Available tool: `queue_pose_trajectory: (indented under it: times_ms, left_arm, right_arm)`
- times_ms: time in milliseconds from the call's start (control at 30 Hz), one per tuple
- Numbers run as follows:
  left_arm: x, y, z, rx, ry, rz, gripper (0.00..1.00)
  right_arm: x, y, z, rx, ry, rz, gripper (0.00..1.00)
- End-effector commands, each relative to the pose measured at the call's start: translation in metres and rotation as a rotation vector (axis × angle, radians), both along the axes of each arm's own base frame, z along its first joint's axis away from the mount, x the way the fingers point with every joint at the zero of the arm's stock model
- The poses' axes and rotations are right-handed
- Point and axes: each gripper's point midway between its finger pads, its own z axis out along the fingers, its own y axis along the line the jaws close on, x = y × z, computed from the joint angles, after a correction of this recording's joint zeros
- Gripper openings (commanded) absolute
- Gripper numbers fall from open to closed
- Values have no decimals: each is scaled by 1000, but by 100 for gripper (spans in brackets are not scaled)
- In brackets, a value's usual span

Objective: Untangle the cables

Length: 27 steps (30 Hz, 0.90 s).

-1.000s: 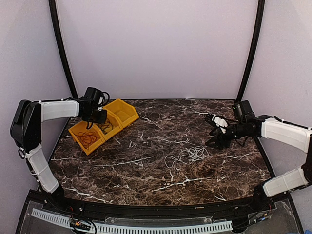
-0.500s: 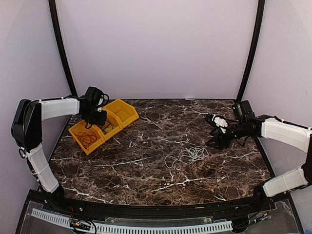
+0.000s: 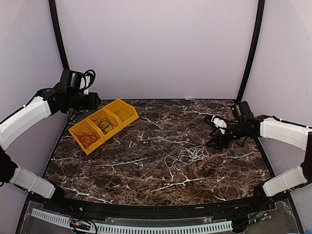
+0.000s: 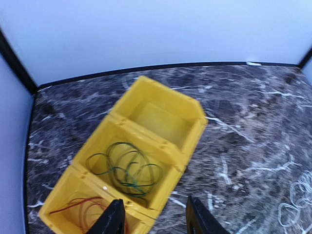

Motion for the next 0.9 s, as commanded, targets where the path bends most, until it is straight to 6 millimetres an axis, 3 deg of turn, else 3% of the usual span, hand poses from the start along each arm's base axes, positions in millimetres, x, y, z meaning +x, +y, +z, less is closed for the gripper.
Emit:
queue_pose_trajectory:
  times_ms: [0,33,67,100,133,200,233,267,300,333,367,400,433,567,667,867]
  left_arm:
    - [-35,-89,23,-149,-103,-296,44]
    - [-53,-121,14,-199,-76,-399,44]
    - [-62,-149,20,-241,-104,-477,45]
    - [-68,-166,9,-271,-72,-523,45]
    - [-79,-190,10,-295,-88,-585,45]
    - [-90,-223,-9,-294,-60,-648,46]
    - [-89,-238,-28,-281,-22,-664,46]
    - [-99,-255,-31,-280,-10,-706,45]
    - [-100,-266,-56,-246,42,-722,45]
    - [-108,-281,-61,-233,55,-754,45]
    - [-109,-288,-85,-193,96,-754,44]
    - [-114,-297,-91,-185,109,-770,44]
    - [-115,-302,-112,-172,155,-766,44]
    - [-122,-314,-155,-189,265,-756,43]
    - [-128,-318,-181,-205,338,-752,43]
    - [-127,-323,-209,-235,400,-708,41]
  right_arm:
    - [6,1,2,1,-16,1,67]
    - [6,1,1,0,-13,0,67]
    - [6,1,0,-1,-10,0,67]
    - [6,1,0,-2,-8,1,67]
    - [5,1,-1,-2,-5,4,67]
    - [4,2,-4,-1,3,9,67]
    - [3,2,-4,1,5,13,67]
    - [3,3,-5,0,9,16,67]
    - [2,4,-7,-5,11,19,66]
    - [2,4,-9,-12,13,21,66]
    - [2,4,-12,-20,18,23,66]
    - [1,5,-14,-28,19,25,66]
    - [0,6,-17,-35,24,31,65]
    - [-3,11,-25,-63,36,53,65]
    - [-4,13,-26,-71,37,58,65]
    - [-3,13,-31,-83,41,59,64]
